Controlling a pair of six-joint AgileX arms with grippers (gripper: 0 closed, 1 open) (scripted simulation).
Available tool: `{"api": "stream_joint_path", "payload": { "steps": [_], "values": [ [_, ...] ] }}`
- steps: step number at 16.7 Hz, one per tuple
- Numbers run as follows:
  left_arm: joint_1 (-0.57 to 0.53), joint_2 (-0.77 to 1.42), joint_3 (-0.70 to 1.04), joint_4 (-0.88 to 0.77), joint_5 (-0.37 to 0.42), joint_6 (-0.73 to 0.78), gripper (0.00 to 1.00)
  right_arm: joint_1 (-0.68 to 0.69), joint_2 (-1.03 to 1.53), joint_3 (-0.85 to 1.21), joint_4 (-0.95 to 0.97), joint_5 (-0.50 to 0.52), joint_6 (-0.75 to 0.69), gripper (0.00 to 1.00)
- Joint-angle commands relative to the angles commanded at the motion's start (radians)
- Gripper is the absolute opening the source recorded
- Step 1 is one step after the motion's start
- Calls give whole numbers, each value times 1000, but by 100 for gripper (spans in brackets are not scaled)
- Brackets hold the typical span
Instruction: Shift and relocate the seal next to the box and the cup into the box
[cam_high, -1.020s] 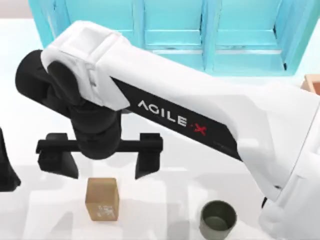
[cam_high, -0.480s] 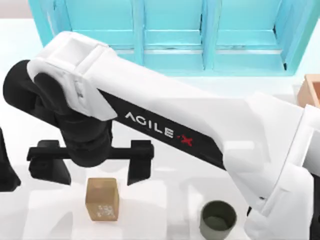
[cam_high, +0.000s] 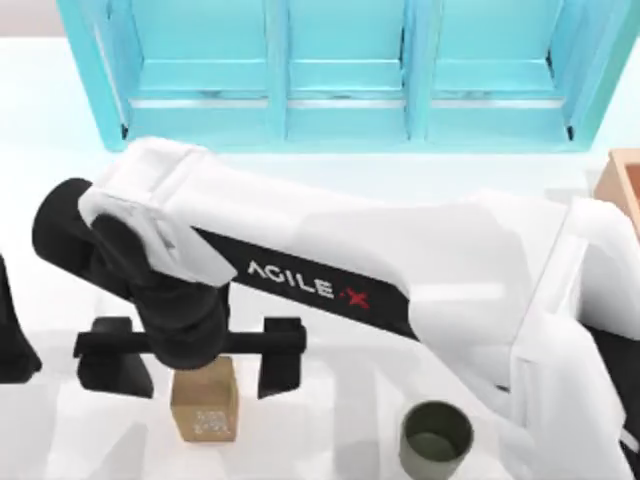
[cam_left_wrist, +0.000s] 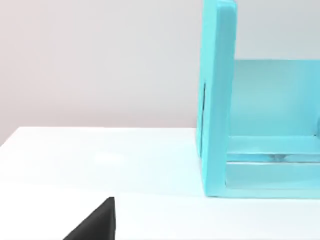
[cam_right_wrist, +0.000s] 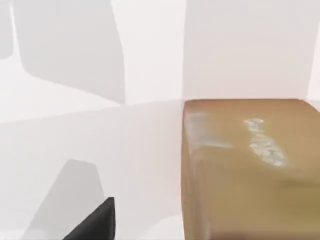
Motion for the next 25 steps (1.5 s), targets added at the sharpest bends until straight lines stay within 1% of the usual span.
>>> {"api": "stream_joint_path", "payload": {
  "steps": [3,8,21,22,25],
  "values": [
    [0,0,0,0,0,0,100,3,-10,-105,100,0,3,100],
    [0,0,0,0,0,0,100,3,-11,-122,117,0,3,100],
    [0,0,0,0,0,0,100,3,-11,-122,117,0,3,2],
    [0,0,0,0,0,0,100,3,-11,-122,117,0,3,0],
    [0,0,0,0,0,0,100,3,-11,-122,117,0,3,0]
  ]
}}
